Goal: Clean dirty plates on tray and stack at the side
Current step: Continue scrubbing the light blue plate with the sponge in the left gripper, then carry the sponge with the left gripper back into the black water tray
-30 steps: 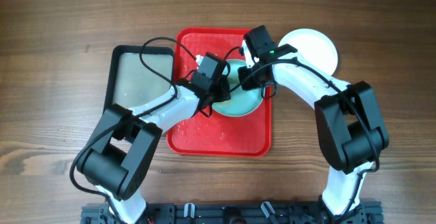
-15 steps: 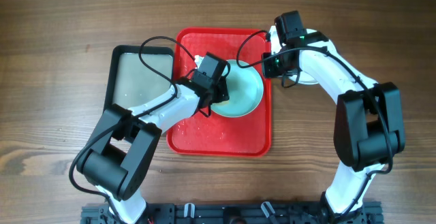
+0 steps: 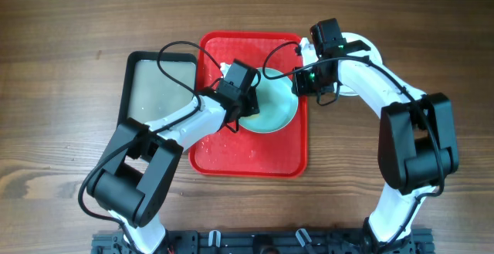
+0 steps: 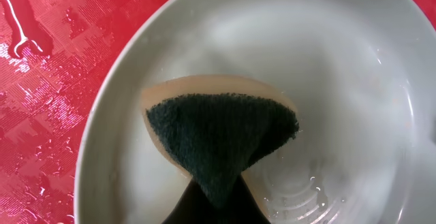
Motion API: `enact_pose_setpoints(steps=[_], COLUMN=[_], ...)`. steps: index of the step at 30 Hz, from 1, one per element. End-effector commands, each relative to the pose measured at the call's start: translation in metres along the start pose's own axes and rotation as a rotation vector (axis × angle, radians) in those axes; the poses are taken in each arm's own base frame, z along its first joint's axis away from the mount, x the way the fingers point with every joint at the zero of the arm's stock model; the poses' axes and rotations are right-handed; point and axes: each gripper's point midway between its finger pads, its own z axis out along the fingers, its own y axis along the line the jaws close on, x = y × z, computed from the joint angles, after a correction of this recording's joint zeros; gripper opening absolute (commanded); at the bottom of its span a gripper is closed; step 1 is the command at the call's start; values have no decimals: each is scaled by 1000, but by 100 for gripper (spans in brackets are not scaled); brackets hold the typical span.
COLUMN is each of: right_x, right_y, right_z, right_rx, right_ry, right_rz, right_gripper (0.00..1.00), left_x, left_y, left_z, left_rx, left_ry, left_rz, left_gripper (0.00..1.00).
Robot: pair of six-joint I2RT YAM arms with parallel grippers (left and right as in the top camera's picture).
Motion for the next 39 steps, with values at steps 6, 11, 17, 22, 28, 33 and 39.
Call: enact_pose_setpoints(steps=[6, 11, 17, 22, 28, 33, 39], right_x=[19, 17, 18, 20, 19, 19, 18], right_y=[4, 18, 30, 37, 39, 39, 39], right_z=[16, 19, 23, 30, 30, 30, 30], right_rx=[-27, -113, -118, -47, -49, -49, -50], right_ry=[47, 31, 29, 27, 23, 23, 19], right_rz=[-12, -14, -31, -49, -56, -56, -57], right_gripper=[4, 4, 4, 4, 4, 4, 4], left_x=[14, 15, 27, 50, 34, -32, -19], left_y=[32, 37, 44, 7, -28, -7, 32], left_z=[13, 12, 10, 4, -23, -73, -55], left_rx=[-109, -121, -81, 129, 352, 248, 43], left_ry=[37, 47, 146, 289, 296, -3, 15], left_rz=[-5, -6, -50, -71, -84, -83, -103], left_gripper=[4, 4, 5, 4, 4, 4, 4])
